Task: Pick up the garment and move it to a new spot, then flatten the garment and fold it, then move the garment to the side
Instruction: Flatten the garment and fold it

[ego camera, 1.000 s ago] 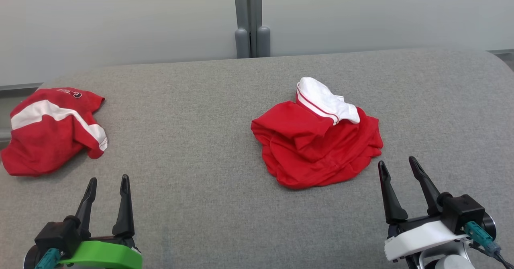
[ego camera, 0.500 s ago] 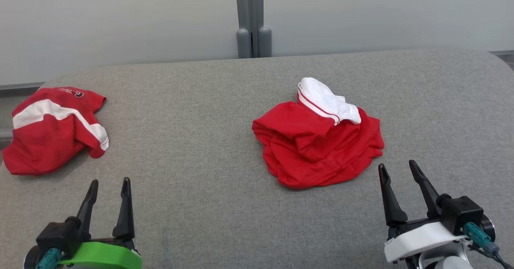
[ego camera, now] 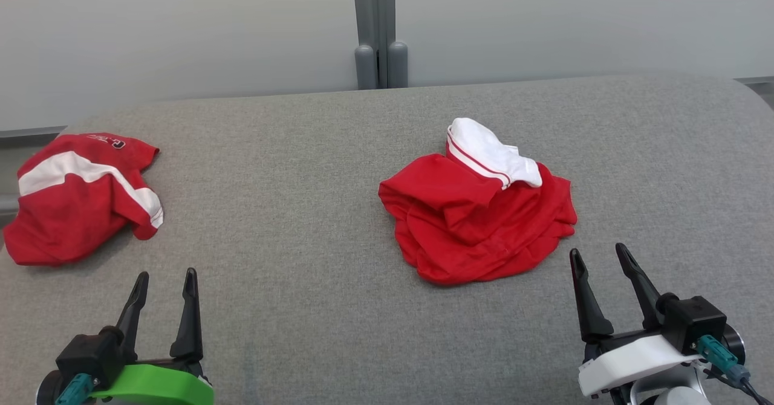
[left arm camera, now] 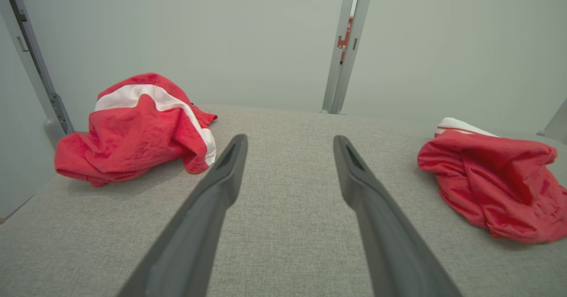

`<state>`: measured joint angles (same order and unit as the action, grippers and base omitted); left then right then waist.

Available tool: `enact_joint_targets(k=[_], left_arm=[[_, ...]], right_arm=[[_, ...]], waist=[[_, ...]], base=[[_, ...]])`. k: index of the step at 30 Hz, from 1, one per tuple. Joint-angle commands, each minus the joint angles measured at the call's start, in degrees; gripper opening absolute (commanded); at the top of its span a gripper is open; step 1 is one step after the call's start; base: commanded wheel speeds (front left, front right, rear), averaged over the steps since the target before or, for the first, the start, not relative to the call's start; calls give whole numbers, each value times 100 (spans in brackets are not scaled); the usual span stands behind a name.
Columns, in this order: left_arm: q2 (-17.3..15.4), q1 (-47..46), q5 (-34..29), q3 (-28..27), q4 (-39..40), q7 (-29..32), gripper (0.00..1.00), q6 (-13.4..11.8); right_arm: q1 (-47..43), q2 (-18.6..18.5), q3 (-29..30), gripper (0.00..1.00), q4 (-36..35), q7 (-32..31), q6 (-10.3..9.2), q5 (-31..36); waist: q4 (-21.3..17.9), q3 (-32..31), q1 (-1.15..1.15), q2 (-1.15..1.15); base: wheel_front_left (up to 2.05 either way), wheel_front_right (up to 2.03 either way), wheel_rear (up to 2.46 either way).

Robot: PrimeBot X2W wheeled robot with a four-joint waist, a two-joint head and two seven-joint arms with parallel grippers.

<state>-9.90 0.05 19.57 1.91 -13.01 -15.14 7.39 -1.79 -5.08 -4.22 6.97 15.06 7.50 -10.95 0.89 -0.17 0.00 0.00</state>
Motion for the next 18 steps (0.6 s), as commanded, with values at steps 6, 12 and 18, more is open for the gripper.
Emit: enact_joint_targets(k=[6, 12, 18], left_arm=[[-32, -24, -71, -18, -11, -1, 100, 16], [-23, 0, -70, -33, 17, -1, 100, 16], [-6, -17, -86, -33, 9, -1, 100, 16]], right_arm=[[-29, 2, 9, 100, 9, 17, -2, -15], [-25, 0, 4, 100, 24, 17, -2, -5], [-14, -5, 11, 100, 54, 17, -2, -24]], waist=[[12, -23, 0, 0], [15, -28, 0, 0], [22, -33, 0, 0]], base=[[0, 0, 0], [0, 0, 0], [0, 0, 0]])
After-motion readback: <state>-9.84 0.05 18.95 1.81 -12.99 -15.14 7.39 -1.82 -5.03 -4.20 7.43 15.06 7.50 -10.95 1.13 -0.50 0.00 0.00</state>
